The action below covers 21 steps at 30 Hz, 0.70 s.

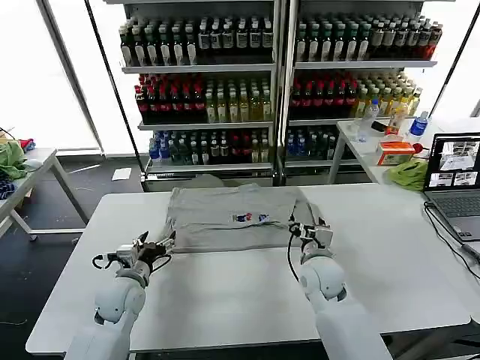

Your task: Fold and organize the clothes.

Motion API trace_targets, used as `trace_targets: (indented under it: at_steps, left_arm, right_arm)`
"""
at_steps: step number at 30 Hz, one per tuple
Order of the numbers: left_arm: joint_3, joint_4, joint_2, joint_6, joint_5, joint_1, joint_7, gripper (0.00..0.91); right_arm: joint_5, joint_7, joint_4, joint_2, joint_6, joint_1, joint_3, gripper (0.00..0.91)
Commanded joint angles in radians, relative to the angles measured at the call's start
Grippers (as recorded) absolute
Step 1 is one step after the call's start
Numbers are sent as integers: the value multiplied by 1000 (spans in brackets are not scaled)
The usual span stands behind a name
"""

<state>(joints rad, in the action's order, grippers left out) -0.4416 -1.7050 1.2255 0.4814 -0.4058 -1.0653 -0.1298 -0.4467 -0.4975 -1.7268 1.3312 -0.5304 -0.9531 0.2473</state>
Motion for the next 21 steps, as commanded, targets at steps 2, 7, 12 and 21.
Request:
trace_targets:
  at_steps: [2, 7, 12, 21]
  left_arm:
    - [-5, -47, -6, 15, 13, -52, 3, 907]
    - [-10, -30, -9, 18, 12, -44, 6, 907]
    - [-8, -12, -5, 17, 13, -36, 8, 907]
    - [0, 6, -2, 17, 24, -31, 9, 907]
  right_arm:
    - [11, -11, -67, -40, -27, -72, 5, 907]
    - [15, -14, -65, -49, -33, -76, 16, 907]
    - [14, -14, -62, -61, -39, -76, 21, 907]
    - [19, -7, -46, -58, -32, -84, 33, 907]
